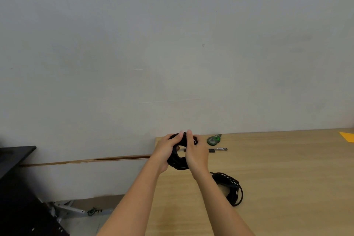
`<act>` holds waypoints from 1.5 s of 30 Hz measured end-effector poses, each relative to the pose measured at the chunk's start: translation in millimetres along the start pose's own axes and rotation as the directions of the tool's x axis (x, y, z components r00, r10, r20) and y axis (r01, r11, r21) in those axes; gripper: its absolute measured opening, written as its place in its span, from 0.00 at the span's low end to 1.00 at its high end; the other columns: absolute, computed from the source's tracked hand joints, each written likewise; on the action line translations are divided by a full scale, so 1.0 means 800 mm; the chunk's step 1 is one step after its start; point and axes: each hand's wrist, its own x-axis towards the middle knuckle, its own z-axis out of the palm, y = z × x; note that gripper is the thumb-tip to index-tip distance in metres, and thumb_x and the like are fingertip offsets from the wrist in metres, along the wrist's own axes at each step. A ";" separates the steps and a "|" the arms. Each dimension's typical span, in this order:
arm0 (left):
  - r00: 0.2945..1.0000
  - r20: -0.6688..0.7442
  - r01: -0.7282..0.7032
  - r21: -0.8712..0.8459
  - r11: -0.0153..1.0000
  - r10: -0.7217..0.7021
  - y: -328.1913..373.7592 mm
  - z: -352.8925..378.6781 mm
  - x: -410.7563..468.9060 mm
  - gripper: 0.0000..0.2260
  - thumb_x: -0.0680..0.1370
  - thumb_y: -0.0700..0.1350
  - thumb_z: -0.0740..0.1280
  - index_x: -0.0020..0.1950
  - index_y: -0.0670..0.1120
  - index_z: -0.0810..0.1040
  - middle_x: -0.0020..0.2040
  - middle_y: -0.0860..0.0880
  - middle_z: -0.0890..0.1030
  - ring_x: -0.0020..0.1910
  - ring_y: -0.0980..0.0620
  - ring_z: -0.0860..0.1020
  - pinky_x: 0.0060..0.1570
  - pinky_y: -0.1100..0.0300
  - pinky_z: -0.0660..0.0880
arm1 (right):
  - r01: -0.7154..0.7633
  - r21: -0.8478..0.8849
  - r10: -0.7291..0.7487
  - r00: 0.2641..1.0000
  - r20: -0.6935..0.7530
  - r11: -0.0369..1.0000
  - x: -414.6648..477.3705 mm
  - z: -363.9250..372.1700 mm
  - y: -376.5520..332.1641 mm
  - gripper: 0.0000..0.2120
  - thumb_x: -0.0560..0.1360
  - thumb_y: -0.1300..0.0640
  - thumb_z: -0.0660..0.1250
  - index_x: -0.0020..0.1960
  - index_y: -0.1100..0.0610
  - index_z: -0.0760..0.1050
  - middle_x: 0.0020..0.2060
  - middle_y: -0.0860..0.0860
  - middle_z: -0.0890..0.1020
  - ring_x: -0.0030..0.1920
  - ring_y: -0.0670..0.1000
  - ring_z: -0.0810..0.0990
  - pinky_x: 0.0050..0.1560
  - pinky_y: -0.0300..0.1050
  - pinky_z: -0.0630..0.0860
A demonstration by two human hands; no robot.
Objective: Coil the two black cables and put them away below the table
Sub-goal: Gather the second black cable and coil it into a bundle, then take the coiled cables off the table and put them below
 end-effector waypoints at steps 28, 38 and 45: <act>0.989 -0.128 0.061 -0.076 0.995 -0.071 -0.066 -0.013 0.001 0.14 0.79 0.50 0.64 0.60 0.44 0.72 0.52 0.48 0.77 0.47 0.54 0.76 0.44 0.59 0.71 | -0.233 0.037 0.236 0.967 -0.092 0.972 -0.005 0.018 0.053 0.22 0.76 0.40 0.60 0.41 0.60 0.74 0.32 0.51 0.74 0.35 0.50 0.73 0.33 0.42 0.67; 0.997 -0.051 0.045 -0.105 0.993 -0.051 -0.086 -0.132 -0.022 0.09 0.79 0.41 0.63 0.59 0.45 0.75 0.52 0.49 0.78 0.47 0.51 0.76 0.52 0.55 0.71 | -0.236 -0.003 0.233 0.963 -0.136 0.972 -0.069 0.105 0.073 0.23 0.76 0.41 0.63 0.50 0.64 0.75 0.41 0.54 0.78 0.42 0.53 0.76 0.33 0.39 0.68; 0.994 0.000 0.105 0.039 0.994 -0.106 -0.132 -0.230 -0.031 0.11 0.82 0.41 0.58 0.61 0.48 0.76 0.50 0.51 0.79 0.54 0.47 0.76 0.60 0.49 0.71 | -0.229 -0.166 0.227 0.973 -0.034 0.959 -0.135 0.172 0.107 0.18 0.76 0.48 0.67 0.57 0.61 0.72 0.48 0.53 0.77 0.48 0.51 0.77 0.45 0.41 0.70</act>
